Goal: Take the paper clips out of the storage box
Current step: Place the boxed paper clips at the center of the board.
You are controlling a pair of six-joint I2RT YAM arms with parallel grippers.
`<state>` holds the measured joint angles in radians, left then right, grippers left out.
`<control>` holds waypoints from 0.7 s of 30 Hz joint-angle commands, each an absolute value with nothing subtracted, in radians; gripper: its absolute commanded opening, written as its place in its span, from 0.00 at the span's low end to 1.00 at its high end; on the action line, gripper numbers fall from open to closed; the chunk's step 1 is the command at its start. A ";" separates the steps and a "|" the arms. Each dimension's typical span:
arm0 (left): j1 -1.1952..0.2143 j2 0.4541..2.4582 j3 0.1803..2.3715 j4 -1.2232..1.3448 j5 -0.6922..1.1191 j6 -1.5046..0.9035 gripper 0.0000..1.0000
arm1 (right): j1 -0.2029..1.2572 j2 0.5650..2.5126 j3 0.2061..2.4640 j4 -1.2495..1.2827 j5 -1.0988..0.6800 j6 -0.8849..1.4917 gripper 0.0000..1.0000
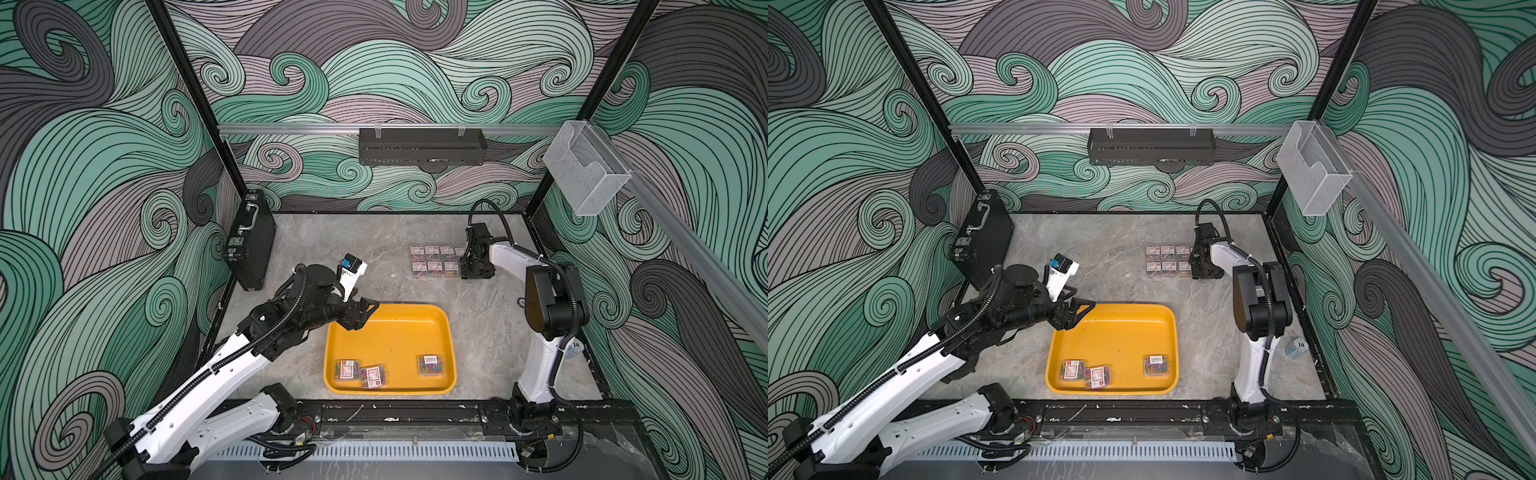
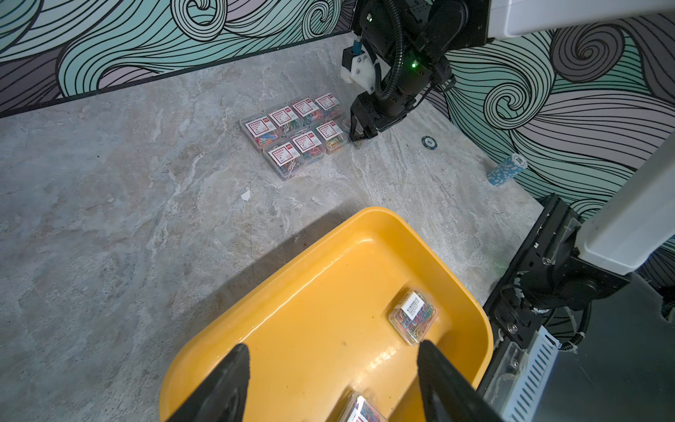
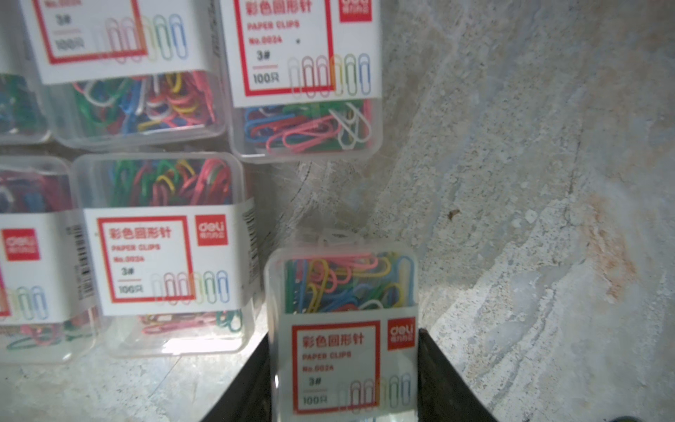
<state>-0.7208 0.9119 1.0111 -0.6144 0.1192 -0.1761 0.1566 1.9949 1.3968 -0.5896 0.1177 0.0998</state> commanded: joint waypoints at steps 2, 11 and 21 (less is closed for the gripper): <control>-0.727 0.903 1.035 -0.641 0.109 -0.161 0.71 | 0.149 2.015 1.435 -0.615 0.102 0.078 0.46; -0.727 0.902 1.040 -0.647 0.113 -0.158 0.71 | 0.147 2.059 1.478 -0.622 0.097 0.074 0.46; -0.726 0.895 1.039 -0.651 0.112 -0.158 0.71 | 0.145 2.103 1.540 -0.649 0.089 0.063 0.46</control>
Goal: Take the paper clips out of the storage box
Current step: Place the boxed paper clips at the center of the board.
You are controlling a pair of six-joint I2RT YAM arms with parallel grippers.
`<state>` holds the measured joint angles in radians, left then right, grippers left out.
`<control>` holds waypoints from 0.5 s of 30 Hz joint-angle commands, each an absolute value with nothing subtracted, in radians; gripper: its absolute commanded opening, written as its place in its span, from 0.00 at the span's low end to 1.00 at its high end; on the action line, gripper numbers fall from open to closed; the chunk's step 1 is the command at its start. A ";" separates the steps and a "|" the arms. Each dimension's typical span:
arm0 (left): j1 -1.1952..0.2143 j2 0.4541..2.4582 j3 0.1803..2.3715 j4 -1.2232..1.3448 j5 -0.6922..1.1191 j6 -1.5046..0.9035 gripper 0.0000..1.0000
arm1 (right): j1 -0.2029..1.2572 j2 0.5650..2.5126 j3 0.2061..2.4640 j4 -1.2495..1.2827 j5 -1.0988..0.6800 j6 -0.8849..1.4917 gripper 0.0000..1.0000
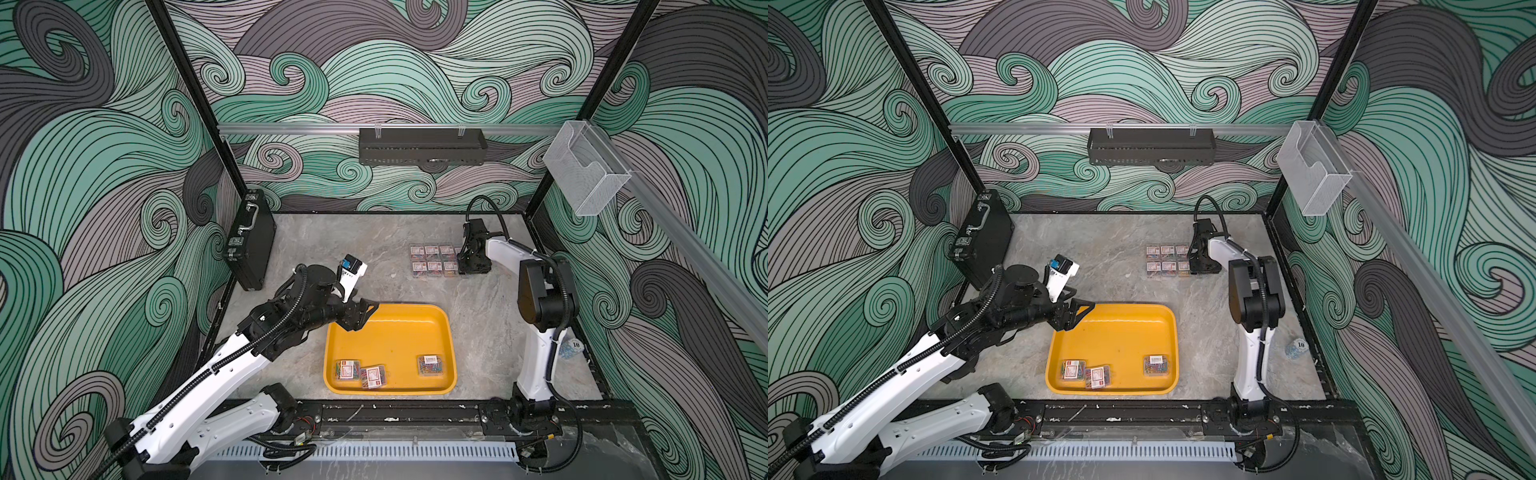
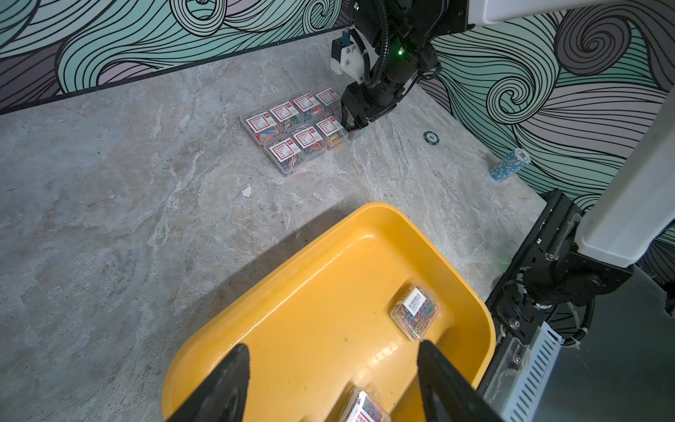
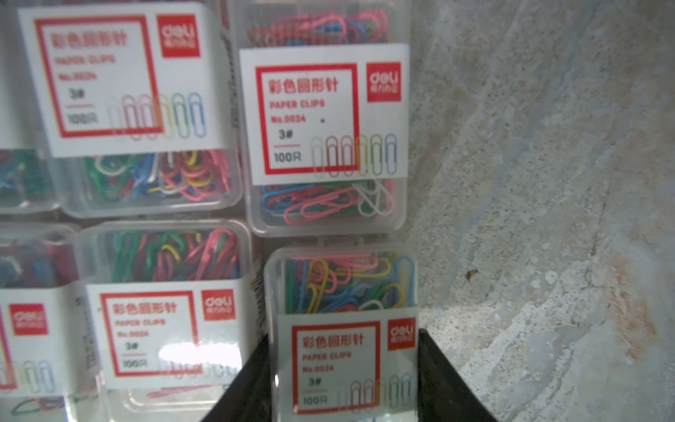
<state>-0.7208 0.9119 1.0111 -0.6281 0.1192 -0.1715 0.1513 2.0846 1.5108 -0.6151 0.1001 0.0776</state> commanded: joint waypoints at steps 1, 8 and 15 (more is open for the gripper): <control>-0.726 0.894 1.039 -0.652 0.113 -0.159 0.70 | 0.145 2.100 1.546 -0.651 0.089 0.061 0.46; -0.727 0.894 1.037 -0.654 0.117 -0.157 0.71 | 0.143 2.140 1.590 -0.662 0.082 0.058 0.46; -0.726 0.894 1.035 -0.652 0.119 -0.160 0.71 | 0.139 2.152 1.610 -0.671 0.077 0.057 0.48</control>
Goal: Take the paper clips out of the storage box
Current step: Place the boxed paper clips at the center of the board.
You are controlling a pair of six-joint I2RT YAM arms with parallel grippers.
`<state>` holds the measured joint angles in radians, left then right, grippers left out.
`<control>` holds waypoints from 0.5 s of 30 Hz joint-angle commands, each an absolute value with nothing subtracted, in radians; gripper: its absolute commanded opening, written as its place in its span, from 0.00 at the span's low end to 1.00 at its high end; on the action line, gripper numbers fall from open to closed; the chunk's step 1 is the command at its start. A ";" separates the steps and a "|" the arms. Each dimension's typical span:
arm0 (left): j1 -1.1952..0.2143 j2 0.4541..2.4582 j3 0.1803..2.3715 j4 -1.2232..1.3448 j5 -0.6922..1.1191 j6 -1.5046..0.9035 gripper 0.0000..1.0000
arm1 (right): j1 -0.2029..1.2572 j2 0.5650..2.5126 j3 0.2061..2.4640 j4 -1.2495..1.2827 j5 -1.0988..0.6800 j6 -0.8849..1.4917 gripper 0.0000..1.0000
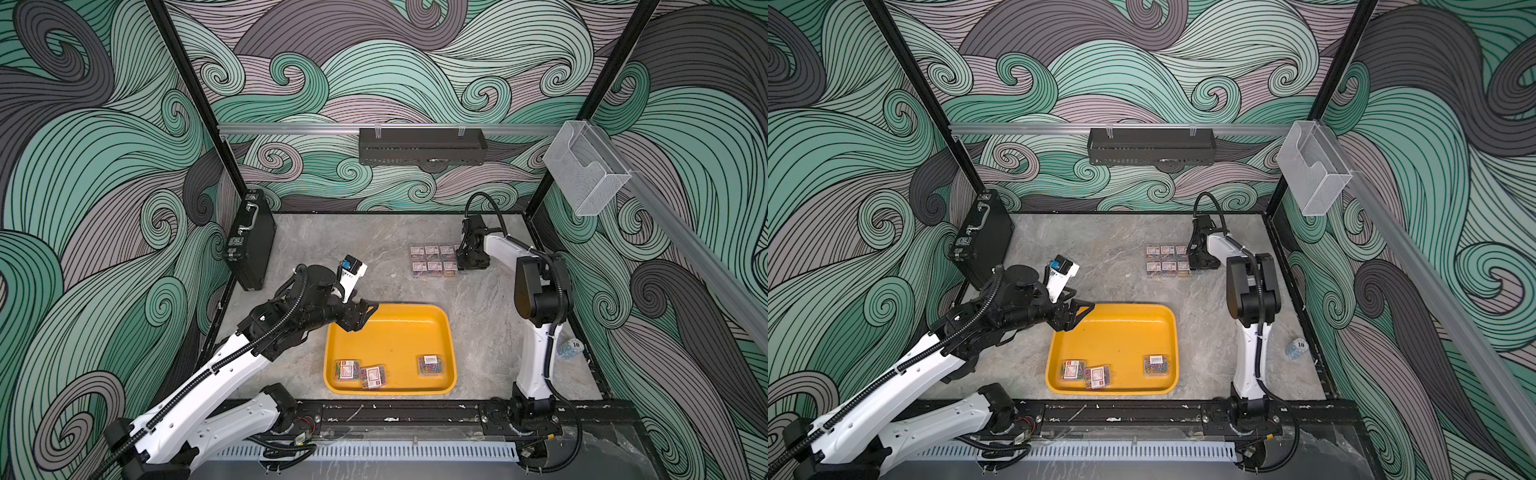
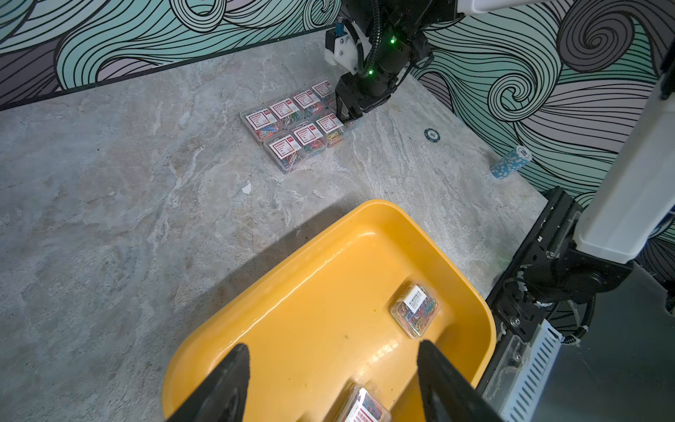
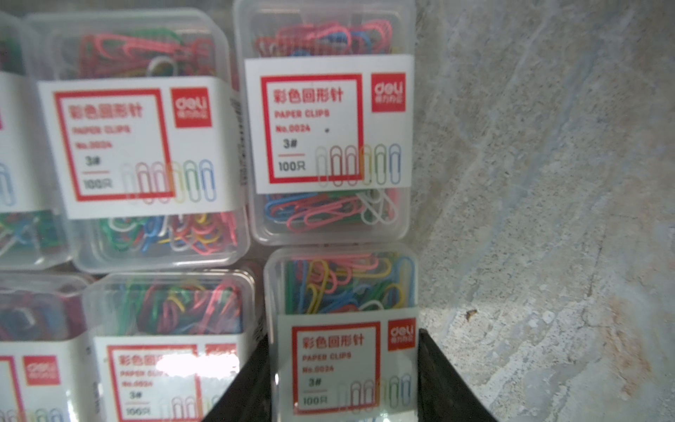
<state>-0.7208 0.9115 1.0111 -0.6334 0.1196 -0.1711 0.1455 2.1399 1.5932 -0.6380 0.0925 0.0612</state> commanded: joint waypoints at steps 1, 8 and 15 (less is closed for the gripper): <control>-0.727 0.894 1.035 -0.651 0.119 -0.160 0.71 | 0.140 2.152 1.611 -0.671 0.076 0.057 0.50; -0.727 0.909 1.039 -0.646 0.126 -0.159 0.71 | 0.137 2.133 1.609 -0.674 0.070 0.061 0.61; -0.727 0.922 1.040 -0.639 0.134 -0.159 0.71 | 0.127 2.089 1.605 -0.682 0.064 0.061 0.64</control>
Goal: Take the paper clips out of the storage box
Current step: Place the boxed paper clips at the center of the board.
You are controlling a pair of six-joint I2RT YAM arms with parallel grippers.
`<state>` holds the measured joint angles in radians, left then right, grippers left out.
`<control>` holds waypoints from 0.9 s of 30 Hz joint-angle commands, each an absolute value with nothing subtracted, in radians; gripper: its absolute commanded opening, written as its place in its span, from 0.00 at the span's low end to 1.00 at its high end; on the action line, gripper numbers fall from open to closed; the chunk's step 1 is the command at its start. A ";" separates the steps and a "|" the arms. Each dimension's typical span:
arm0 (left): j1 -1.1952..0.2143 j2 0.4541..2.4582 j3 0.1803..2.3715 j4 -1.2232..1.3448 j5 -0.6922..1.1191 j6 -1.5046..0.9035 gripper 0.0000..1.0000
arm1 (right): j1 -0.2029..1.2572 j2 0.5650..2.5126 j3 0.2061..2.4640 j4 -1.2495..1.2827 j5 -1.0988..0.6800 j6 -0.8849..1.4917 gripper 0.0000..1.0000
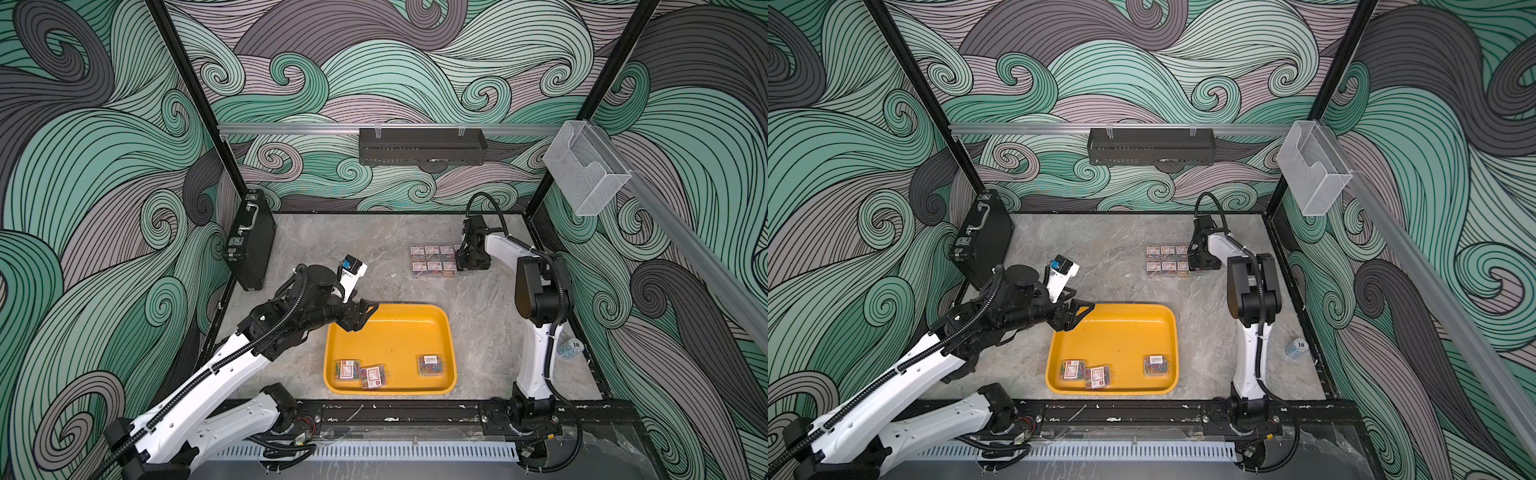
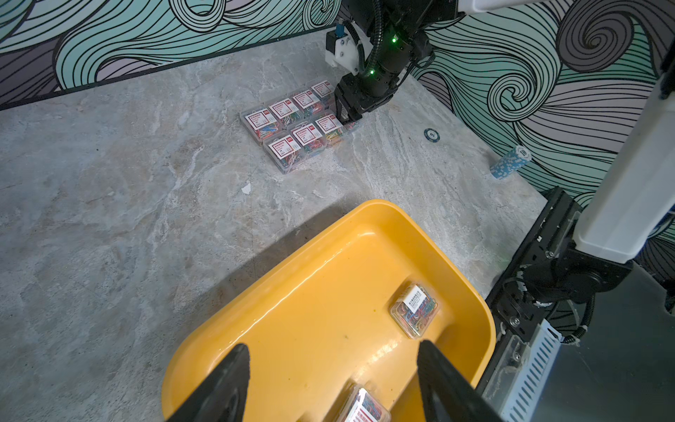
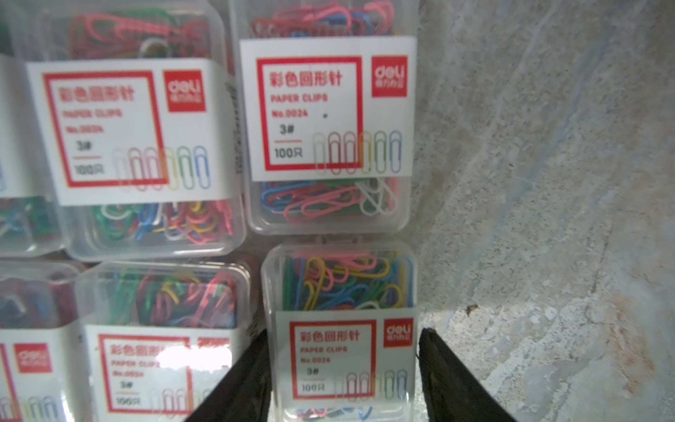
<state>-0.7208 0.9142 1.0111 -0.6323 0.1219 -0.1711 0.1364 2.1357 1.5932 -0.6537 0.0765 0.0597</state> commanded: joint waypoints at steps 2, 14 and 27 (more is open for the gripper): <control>-0.728 0.925 1.041 -0.636 0.136 -0.160 0.71 | 0.123 2.069 1.597 -0.682 0.060 0.061 0.64; -0.728 0.930 1.043 -0.633 0.141 -0.161 0.71 | 0.084 2.037 1.591 -0.684 -0.042 0.069 0.63; -0.728 0.921 1.039 -0.635 0.140 -0.161 0.71 | 0.036 2.092 1.589 -0.664 -0.198 0.083 0.59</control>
<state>-0.7235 0.9276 1.0111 -0.6285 0.1280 -0.1711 0.0387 2.0743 1.5913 -0.6548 -0.1474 0.0715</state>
